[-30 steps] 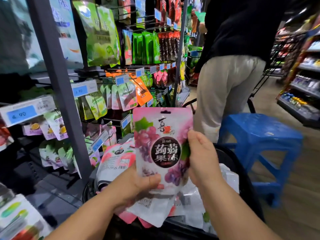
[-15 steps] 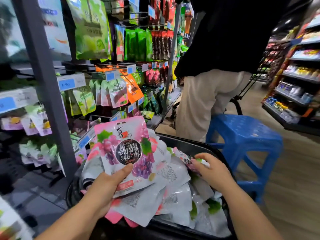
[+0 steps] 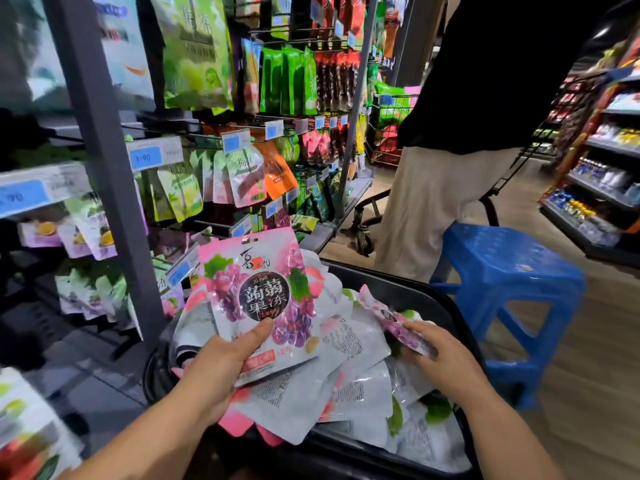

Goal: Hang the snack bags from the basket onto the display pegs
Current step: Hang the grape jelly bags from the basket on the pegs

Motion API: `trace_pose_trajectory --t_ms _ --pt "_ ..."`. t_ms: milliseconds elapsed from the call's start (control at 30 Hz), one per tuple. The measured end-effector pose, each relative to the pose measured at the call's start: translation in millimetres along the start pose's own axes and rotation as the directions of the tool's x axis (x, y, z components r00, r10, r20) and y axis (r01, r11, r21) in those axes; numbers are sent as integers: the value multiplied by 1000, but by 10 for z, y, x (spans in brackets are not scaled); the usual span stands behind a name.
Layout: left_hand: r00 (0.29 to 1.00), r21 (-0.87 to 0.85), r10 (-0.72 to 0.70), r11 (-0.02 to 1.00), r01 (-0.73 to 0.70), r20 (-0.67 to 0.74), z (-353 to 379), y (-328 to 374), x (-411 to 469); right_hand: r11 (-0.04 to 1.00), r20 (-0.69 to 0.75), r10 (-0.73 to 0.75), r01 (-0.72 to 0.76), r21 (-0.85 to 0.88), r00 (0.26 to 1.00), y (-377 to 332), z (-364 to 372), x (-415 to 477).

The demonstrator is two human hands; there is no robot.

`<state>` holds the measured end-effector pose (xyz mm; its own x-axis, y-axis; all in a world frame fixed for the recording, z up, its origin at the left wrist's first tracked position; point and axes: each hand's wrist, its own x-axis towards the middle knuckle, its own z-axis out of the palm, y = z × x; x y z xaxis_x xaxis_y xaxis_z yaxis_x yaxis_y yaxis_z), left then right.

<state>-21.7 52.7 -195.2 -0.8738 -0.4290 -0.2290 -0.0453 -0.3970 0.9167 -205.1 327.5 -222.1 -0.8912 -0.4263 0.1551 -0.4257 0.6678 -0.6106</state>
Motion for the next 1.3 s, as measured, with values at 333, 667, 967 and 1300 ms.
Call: trace_pose_trajectory --t_ms 333,667,967,1300 --pt "998 25 9 1000 -7 -58 46 11 -27 780 -97 311 -196 594 945 -116 -134 -80" --pt "983 37 152 988 -149 -101 103 189 -262 478 -22 283 -121 870 959 -681 -286 -137" --pt "927 193 314 942 -276 -204 -194 548 -709 369 92 -13 -81 926 996 -1698 -248 -189" --pt "775 369 484 863 -346 -406 -848 987 -1357 292 424 -310 -340 894 851 -2970 307 -478"
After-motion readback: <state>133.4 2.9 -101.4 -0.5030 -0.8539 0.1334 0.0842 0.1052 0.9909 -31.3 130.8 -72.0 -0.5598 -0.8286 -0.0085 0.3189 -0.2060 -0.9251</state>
